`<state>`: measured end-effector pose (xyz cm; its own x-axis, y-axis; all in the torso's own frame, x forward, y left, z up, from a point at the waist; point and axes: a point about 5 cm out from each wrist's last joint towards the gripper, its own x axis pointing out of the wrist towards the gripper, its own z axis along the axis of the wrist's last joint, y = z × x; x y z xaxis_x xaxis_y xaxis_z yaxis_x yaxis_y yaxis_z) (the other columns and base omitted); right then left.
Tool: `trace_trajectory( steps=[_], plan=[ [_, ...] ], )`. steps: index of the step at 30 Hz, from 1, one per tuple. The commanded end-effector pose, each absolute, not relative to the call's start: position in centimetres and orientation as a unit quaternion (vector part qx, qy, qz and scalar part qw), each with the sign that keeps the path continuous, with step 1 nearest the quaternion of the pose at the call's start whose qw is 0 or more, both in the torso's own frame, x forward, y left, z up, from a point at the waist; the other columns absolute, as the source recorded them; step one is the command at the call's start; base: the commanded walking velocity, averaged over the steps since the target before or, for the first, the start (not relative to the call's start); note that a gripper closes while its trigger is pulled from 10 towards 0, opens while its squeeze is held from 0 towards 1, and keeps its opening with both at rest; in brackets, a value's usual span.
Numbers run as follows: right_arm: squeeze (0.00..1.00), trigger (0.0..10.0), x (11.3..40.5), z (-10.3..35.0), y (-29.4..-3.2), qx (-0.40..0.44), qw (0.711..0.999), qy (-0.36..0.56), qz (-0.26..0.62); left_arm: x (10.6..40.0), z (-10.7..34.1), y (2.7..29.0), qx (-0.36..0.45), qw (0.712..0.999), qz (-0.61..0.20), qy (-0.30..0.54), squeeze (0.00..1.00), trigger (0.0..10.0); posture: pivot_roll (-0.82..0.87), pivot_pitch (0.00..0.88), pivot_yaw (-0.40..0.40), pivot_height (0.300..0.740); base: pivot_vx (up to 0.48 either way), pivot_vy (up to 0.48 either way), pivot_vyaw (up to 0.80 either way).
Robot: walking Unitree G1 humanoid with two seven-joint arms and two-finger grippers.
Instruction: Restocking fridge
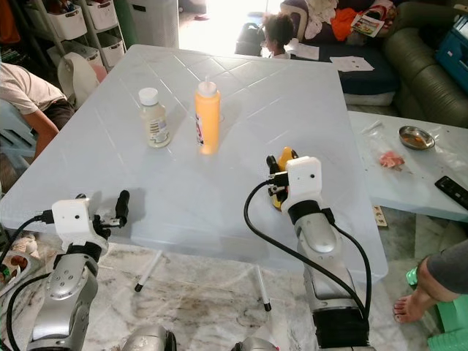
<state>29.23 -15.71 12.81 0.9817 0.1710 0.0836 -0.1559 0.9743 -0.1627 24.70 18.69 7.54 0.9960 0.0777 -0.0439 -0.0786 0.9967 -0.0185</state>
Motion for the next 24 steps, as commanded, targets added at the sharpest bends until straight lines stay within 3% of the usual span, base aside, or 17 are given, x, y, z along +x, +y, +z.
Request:
trace_trajectory(
  steps=[1,3,7,17,24],
  plan=[
    [0.00,10.0,29.6,13.4,-16.0,-0.112,0.990,-0.059,0.067,24.8,8.0,18.4,-0.013,1.000,0.023,0.015,0.00,10.0,0.00,0.000,-0.054,0.740,0.000,0.000,0.00],
    [0.00,10.0,29.6,13.4,-16.1,-0.134,0.987,-0.067,0.060,24.7,8.0,18.3,-0.018,1.000,0.020,0.015,0.00,10.0,0.00,0.000,-0.054,0.740,0.000,0.000,0.00],
    [0.00,10.0,29.3,12.8,-16.2,-0.034,0.996,-0.042,0.066,24.9,9.3,18.0,-0.022,1.000,0.012,-0.010,0.00,10.0,0.00,0.000,-0.051,0.740,0.000,0.000,0.00],
    [0.00,10.0,28.4,12.7,-17.3,-0.052,0.996,-0.045,0.053,24.3,10.2,18.1,-0.036,0.999,-0.008,-0.009,0.00,10.0,0.00,0.000,-0.048,0.740,0.000,0.000,0.00],
    [0.00,10.0,29.0,13.1,-16.9,-0.050,0.996,-0.054,0.058,24.5,9.9,18.0,-0.037,0.999,-0.008,0.000,0.00,10.0,0.01,0.000,-0.046,0.740,-0.293,0.000,0.00]
  ],
)
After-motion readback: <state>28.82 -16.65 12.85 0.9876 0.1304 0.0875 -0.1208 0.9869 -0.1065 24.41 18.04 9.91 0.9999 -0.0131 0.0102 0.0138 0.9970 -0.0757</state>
